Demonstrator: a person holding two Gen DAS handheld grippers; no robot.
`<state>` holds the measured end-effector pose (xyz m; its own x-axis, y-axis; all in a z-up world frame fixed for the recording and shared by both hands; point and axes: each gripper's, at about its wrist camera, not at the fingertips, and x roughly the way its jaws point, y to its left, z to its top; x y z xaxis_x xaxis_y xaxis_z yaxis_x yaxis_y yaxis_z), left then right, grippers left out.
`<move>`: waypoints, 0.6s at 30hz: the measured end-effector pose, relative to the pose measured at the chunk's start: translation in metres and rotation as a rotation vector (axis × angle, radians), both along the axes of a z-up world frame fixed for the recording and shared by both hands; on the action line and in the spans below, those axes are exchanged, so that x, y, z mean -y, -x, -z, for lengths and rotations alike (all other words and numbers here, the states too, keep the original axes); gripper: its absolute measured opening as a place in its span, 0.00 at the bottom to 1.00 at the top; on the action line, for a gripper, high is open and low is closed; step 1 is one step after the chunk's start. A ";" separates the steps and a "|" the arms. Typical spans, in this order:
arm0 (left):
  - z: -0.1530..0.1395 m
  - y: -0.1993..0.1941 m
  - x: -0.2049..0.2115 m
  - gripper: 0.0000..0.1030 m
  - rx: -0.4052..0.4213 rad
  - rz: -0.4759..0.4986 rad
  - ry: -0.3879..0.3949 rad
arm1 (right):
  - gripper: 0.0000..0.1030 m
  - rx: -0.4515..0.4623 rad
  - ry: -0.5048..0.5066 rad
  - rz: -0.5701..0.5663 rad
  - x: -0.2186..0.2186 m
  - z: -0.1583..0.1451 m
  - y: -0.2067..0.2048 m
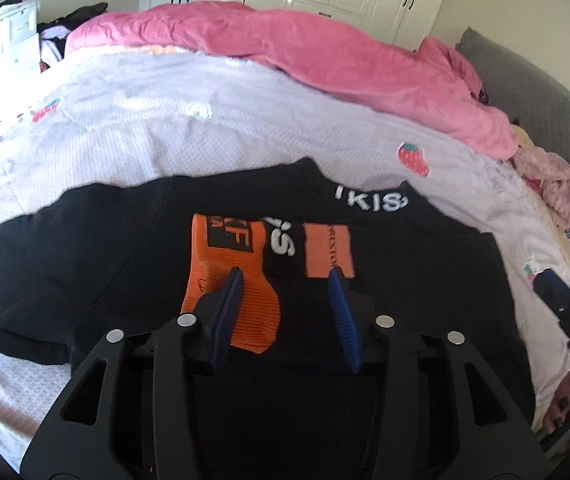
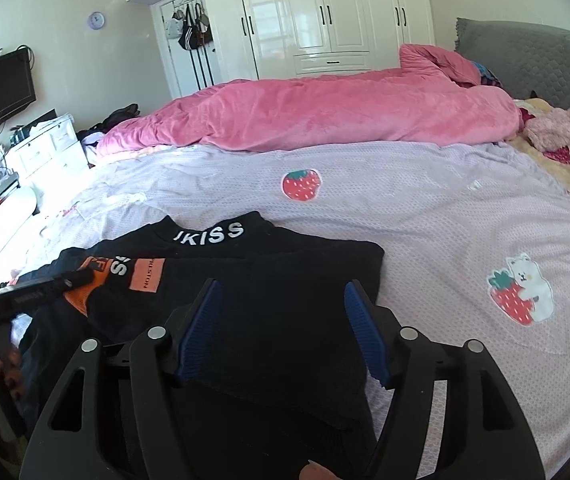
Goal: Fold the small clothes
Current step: 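Lower the cuff onto the shirt body with the left tool and open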
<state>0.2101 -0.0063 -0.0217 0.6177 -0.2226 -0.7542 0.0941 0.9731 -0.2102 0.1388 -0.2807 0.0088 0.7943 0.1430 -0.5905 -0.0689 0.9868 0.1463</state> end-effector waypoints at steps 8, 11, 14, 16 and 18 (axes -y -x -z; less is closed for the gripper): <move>0.029 -0.006 -0.007 0.39 -0.070 0.002 -0.031 | 0.65 -0.048 0.017 -0.025 -0.006 0.008 -0.012; 0.029 -0.005 -0.007 0.39 -0.066 0.006 -0.039 | 0.65 -0.095 0.022 -0.044 -0.009 0.018 -0.020; 0.029 -0.005 -0.008 0.39 -0.064 0.006 -0.034 | 0.65 -0.146 0.024 -0.055 -0.010 0.032 -0.026; 0.029 -0.006 -0.008 0.39 -0.064 0.009 -0.032 | 0.65 -0.195 0.071 -0.044 -0.011 0.043 -0.032; 0.029 -0.007 -0.008 0.39 -0.066 0.013 -0.033 | 0.65 -0.243 0.070 -0.032 -0.007 0.055 -0.037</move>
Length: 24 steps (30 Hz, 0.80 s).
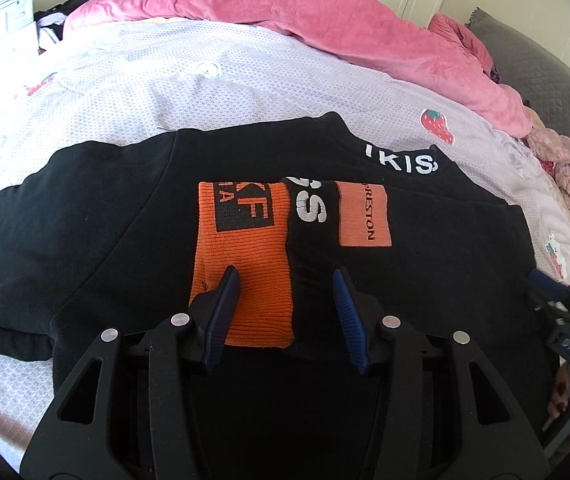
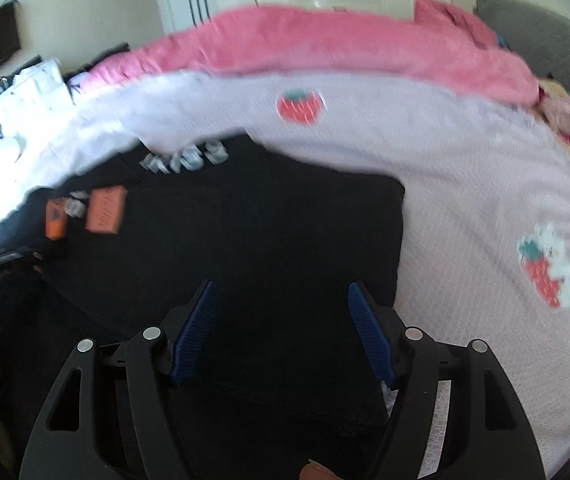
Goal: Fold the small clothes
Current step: 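Lower the cuff onto the shirt body with the left tool and open, then move the left tool toward the other sleeve's orange cuff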
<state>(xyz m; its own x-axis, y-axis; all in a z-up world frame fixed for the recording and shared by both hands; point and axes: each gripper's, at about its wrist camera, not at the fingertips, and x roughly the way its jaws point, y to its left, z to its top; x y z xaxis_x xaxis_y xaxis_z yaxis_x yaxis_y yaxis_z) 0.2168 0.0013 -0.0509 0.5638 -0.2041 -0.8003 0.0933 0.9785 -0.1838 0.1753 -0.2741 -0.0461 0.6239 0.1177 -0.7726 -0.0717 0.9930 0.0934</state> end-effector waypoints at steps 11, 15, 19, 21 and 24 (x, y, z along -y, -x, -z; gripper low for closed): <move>-0.011 0.007 0.001 0.58 0.009 0.015 0.028 | 0.65 0.029 -0.047 0.001 0.003 -0.008 0.010; -0.019 0.012 -0.002 0.64 0.021 0.003 0.033 | 0.66 0.051 -0.068 0.002 0.004 -0.017 0.016; -0.028 0.016 -0.005 0.73 0.033 -0.009 0.027 | 0.74 0.068 -0.087 0.000 0.004 -0.024 0.021; -0.032 0.019 -0.006 0.74 0.040 -0.013 0.024 | 0.83 0.080 -0.100 0.008 0.006 -0.028 0.026; -0.039 0.023 -0.008 0.77 0.052 -0.022 0.023 | 0.85 0.089 -0.108 0.011 0.005 -0.033 0.030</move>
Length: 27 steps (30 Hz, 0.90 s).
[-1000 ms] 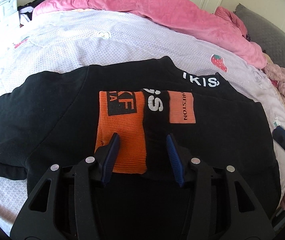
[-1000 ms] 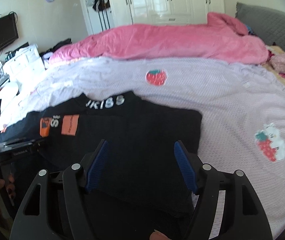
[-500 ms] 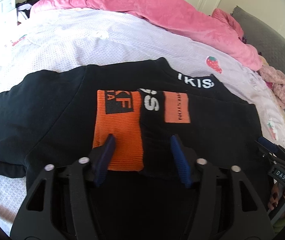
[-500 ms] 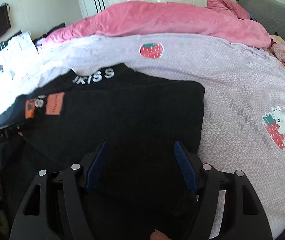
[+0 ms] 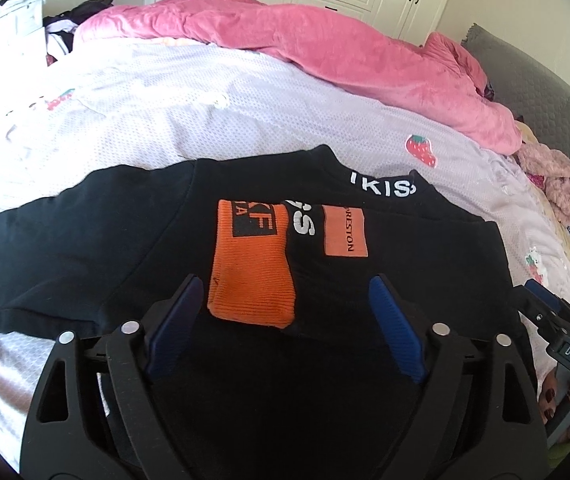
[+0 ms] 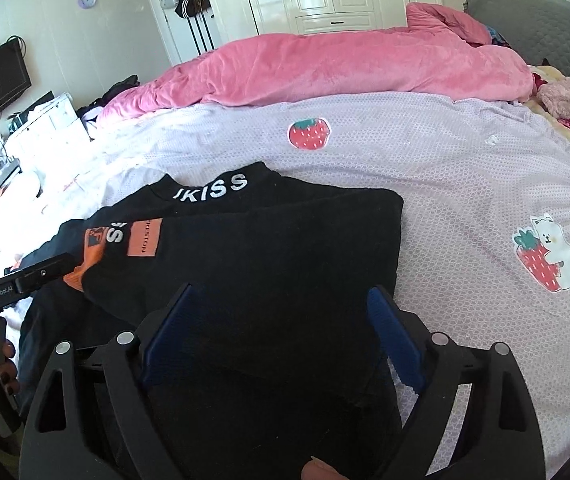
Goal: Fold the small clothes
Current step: 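Move the left tool toward the other sleeve's orange cuff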
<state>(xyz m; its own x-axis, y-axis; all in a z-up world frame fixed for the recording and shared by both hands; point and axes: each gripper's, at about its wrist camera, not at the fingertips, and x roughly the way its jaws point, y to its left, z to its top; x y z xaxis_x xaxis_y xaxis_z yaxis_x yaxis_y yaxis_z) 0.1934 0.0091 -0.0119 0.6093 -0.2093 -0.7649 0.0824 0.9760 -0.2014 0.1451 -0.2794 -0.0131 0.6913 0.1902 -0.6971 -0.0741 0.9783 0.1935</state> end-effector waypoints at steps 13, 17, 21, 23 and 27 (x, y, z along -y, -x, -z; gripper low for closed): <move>-0.032 0.023 -0.014 0.91 0.057 -0.055 -0.035 | 0.93 0.052 -0.007 0.002 -0.007 -0.023 0.011; -0.039 0.029 -0.024 0.91 0.071 -0.079 -0.037 | 0.94 0.068 -0.004 -0.016 -0.015 -0.030 0.015; -0.045 0.035 -0.039 0.91 0.087 -0.104 -0.028 | 0.94 0.082 0.004 -0.040 -0.028 -0.037 0.018; -0.048 0.039 -0.046 0.91 0.094 -0.116 -0.030 | 0.94 0.091 0.004 -0.052 -0.035 -0.041 0.018; -0.051 0.045 -0.066 0.91 0.101 -0.154 -0.021 | 0.94 0.109 0.011 -0.078 -0.051 -0.049 0.019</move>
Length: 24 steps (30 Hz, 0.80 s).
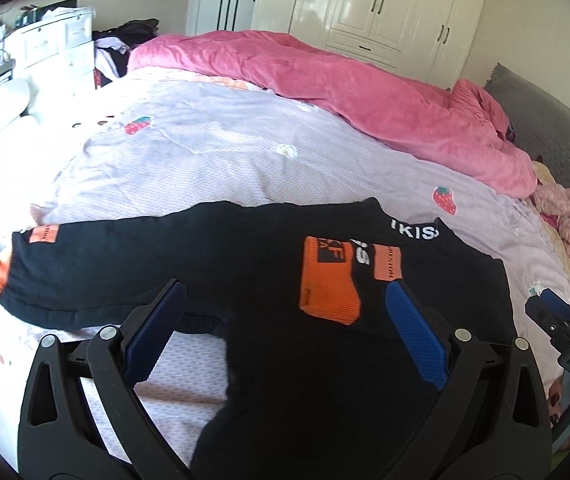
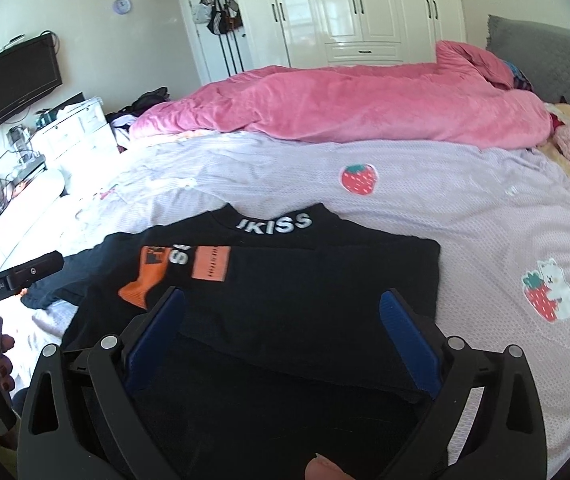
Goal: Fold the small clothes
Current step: 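Move the left tool toward the other sleeve's orange cuff, then grasp the other orange cuff with the left tool and lift it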
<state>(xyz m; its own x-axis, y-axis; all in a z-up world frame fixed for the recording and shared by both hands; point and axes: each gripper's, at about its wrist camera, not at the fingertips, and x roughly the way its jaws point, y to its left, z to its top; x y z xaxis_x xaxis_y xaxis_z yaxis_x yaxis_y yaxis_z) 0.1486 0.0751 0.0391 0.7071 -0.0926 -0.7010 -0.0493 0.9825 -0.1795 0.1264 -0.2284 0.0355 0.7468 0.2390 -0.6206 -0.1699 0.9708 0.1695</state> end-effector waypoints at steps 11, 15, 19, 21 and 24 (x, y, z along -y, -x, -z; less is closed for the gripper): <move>-0.005 0.016 -0.048 0.91 0.026 -0.099 -0.014 | 0.95 0.044 0.015 -0.046 -0.038 -0.018 0.001; -0.009 0.023 -0.066 0.91 0.036 -0.131 0.007 | 0.95 0.049 0.023 -0.061 -0.050 -0.022 -0.001; -0.012 0.028 -0.077 0.91 0.048 -0.165 -0.023 | 0.96 0.073 0.018 -0.089 -0.064 -0.027 -0.002; -0.012 0.030 -0.086 0.91 0.051 -0.184 -0.018 | 0.95 0.080 0.014 -0.098 -0.070 -0.029 -0.003; -0.010 0.031 -0.096 0.91 0.048 -0.203 -0.004 | 0.95 0.091 0.015 -0.119 -0.083 -0.032 -0.006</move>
